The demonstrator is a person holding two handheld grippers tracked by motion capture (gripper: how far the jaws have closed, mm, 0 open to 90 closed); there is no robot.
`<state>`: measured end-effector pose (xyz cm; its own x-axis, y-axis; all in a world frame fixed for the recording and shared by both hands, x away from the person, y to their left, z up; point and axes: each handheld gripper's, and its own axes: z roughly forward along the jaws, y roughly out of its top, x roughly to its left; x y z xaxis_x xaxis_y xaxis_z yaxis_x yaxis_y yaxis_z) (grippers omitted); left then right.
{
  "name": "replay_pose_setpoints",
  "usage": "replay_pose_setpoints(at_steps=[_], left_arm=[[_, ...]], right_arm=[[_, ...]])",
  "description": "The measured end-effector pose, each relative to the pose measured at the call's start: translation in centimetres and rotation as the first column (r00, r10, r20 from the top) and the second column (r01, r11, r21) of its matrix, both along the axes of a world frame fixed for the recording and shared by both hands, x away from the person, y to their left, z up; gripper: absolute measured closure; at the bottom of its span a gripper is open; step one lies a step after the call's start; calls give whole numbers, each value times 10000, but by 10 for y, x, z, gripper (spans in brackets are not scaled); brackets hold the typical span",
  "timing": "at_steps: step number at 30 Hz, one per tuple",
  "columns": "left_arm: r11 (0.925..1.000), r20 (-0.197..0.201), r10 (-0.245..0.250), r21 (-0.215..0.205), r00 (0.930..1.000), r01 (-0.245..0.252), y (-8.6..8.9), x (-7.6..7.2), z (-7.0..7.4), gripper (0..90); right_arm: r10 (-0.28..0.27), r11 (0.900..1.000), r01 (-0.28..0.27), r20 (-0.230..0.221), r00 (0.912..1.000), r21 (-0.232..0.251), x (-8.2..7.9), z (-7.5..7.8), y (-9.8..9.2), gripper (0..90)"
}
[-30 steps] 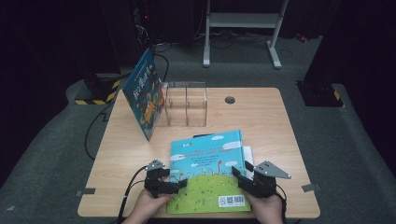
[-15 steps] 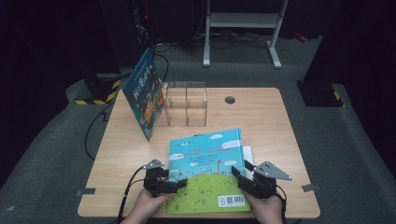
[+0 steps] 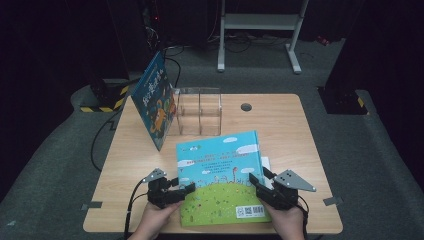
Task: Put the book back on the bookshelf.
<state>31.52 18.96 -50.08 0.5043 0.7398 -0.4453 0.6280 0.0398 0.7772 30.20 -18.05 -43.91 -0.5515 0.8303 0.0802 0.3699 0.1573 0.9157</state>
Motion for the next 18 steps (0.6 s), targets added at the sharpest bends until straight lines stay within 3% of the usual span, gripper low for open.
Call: replay_pose_setpoints(at_steps=[2, 7, 10, 18], left_arm=[[9999, 259, 31, 127, 9997, -35, 1, 0, 4, 303], [9999, 275, 42, 154, 9996, -46, 5, 2, 9, 308], [9994, 515, 164, 284, 9985, -179, 6, 0, 14, 319], [9965, 1230, 570, 537, 9908, -640, 10, 0, 29, 358]], right_arm=[[-36, 10000, 36, 104, 9999, -23, 1, 2, 1, 507], [13, 9999, -9, 437, 9990, -109, 2, 8, 6, 513], [7, 9999, -1, 583, 9983, -107, 3, 12, 9, 520], [23, 9999, -11, 1029, 9947, -115, 5, 24, 16, 542]])
